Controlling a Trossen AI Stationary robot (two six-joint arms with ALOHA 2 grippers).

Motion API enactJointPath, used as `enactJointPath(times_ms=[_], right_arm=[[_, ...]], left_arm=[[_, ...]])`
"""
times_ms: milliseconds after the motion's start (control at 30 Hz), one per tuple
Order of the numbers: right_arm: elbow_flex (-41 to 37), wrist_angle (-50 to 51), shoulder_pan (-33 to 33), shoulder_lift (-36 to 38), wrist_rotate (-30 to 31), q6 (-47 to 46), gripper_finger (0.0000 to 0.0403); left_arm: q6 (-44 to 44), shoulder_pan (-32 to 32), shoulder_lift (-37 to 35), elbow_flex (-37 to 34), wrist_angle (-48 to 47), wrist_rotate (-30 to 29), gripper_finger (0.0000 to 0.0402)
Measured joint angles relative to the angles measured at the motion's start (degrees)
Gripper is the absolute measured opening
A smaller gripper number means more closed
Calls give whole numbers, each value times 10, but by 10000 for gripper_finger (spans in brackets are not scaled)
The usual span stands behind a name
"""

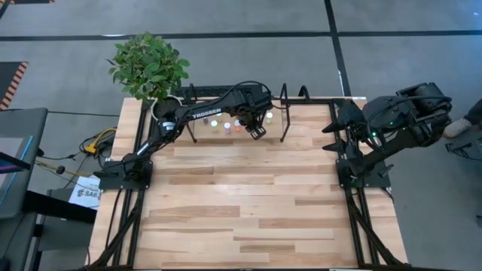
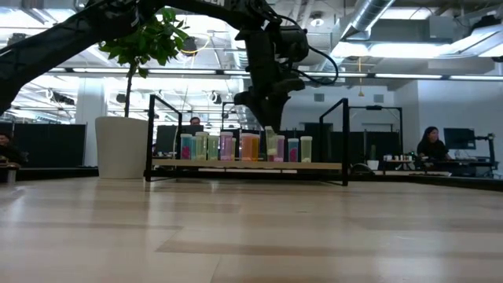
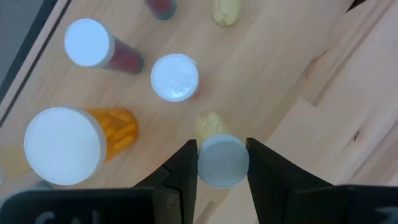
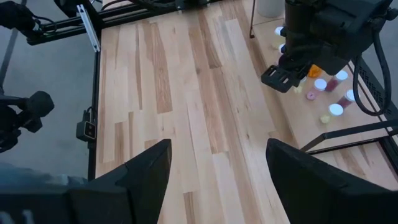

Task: Pick and place medicine bottles onto shelf by color
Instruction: Put the yellow pill bottle on the shelf

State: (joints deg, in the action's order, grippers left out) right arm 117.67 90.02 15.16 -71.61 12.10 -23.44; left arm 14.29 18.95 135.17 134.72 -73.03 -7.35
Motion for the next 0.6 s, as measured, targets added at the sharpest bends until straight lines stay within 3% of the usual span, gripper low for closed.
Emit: enactJointPath(times_ms=[600], right_arm=[[0,0,0,0,1,0,285]], left_arm=[[2,-7,-2,-30,9,-4,94]])
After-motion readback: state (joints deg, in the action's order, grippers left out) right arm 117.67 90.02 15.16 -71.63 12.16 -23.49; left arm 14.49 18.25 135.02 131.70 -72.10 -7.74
